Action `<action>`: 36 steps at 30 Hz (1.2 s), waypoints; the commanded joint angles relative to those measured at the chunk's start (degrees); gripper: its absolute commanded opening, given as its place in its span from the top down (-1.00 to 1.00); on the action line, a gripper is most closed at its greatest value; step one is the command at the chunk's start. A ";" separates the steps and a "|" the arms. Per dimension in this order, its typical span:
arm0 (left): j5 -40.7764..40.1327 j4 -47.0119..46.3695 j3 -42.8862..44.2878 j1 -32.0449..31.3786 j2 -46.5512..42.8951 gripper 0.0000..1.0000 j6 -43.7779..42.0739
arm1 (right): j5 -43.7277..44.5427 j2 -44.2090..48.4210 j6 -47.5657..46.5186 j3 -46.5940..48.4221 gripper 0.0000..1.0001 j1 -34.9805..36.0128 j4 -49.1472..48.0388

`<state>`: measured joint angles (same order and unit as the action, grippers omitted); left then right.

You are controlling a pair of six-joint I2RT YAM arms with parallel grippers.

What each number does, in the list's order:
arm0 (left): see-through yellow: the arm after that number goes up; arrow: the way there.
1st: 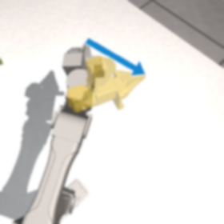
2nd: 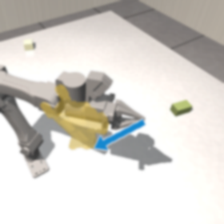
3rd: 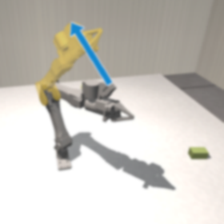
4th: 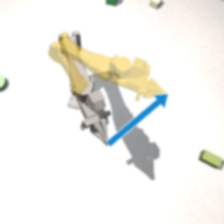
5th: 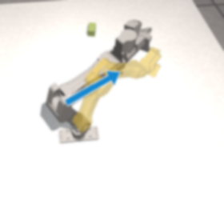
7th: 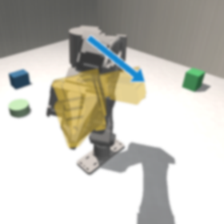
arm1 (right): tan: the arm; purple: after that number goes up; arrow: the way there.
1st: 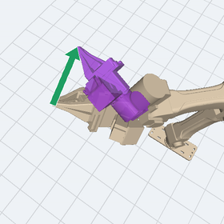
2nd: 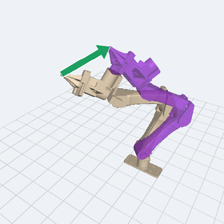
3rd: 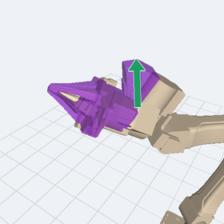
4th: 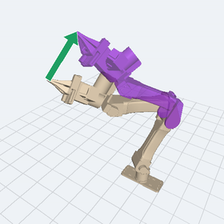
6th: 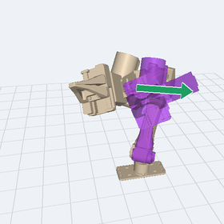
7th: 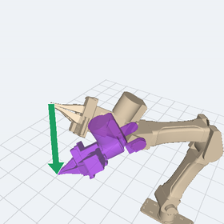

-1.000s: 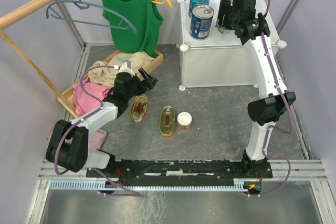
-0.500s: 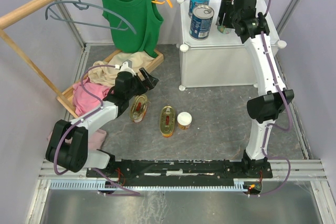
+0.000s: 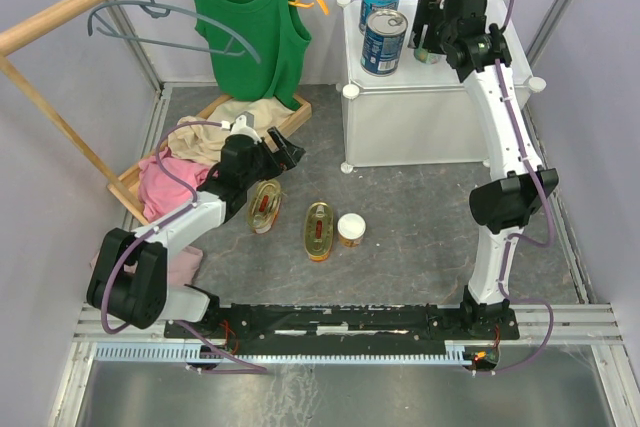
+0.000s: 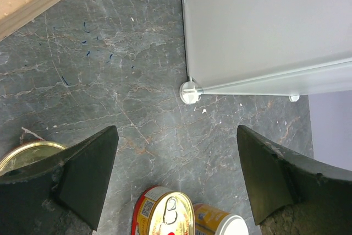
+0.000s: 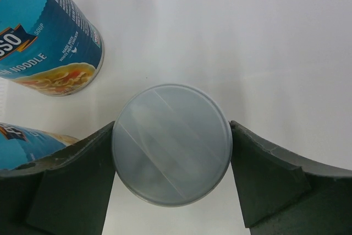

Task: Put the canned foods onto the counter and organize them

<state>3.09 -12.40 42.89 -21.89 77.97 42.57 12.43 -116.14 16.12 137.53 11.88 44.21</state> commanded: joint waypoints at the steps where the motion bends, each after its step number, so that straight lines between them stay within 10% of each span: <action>1: -0.91 -1.20 0.90 -0.35 -2.25 -0.88 0.31 | -0.67 -0.14 -0.32 -0.09 -0.72 -0.28 -0.32; 36: -2.05 -0.61 0.53 -2.06 -2.84 -0.88 0.40 | 0.22 15.69 -0.39 -20.54 -0.85 -0.28 -9.06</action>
<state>1.69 -12.27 42.89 -23.42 77.08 42.57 12.27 -104.90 16.14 119.94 11.86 39.24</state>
